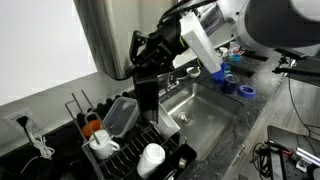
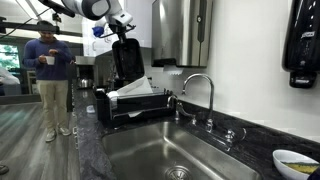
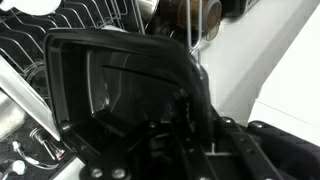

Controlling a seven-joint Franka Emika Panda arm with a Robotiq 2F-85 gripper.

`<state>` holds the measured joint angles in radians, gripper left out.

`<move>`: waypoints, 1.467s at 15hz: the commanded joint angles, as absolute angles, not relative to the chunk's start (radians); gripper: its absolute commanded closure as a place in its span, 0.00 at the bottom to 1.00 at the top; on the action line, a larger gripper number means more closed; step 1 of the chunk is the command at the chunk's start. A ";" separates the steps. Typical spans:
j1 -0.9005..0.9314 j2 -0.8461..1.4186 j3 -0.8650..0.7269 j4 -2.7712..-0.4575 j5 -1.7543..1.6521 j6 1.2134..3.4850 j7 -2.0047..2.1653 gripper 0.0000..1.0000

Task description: Move the black bowl from the dish drainer to the sink

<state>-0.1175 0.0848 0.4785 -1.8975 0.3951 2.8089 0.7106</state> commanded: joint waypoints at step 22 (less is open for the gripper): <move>0.079 -0.062 0.121 -1.922 0.210 2.533 0.891 0.94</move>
<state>0.0802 -0.0268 0.1357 -1.8985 0.2558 2.6037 0.8488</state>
